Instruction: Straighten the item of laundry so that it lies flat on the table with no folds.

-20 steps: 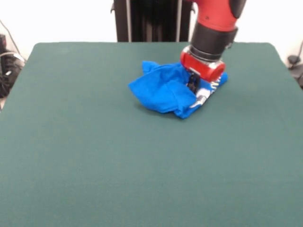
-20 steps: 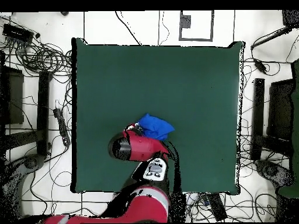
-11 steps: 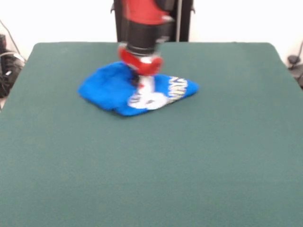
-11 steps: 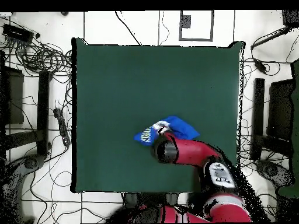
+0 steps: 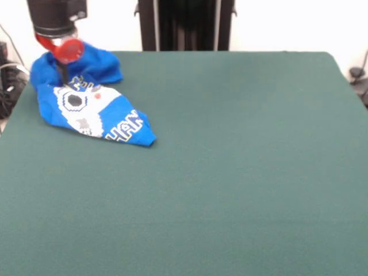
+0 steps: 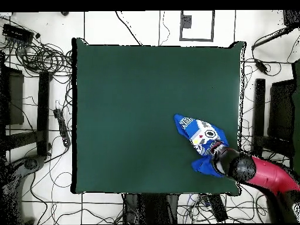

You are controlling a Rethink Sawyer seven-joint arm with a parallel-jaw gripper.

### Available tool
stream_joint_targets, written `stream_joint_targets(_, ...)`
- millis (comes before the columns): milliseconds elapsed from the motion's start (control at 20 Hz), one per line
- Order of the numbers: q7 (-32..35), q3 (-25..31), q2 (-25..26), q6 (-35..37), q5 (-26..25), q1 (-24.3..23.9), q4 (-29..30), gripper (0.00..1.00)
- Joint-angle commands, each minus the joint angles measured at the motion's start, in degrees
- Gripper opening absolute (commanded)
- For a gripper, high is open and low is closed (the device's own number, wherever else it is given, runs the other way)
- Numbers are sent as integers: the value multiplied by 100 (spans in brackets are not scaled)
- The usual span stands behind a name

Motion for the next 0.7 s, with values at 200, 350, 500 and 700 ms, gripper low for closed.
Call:
stream_joint_targets(200, -1398, 1190, 246, 62, -601, 348, 21, 0)
stream_joint_targets(350, -924, 984, 317, -291, -722, 607, -10, 0)
stream_joint_targets(500, -578, 802, 286, -413, -766, 835, 1, 0)
stream_joint_targets(700, -201, 543, 342, -662, -770, 1116, -20, 0)
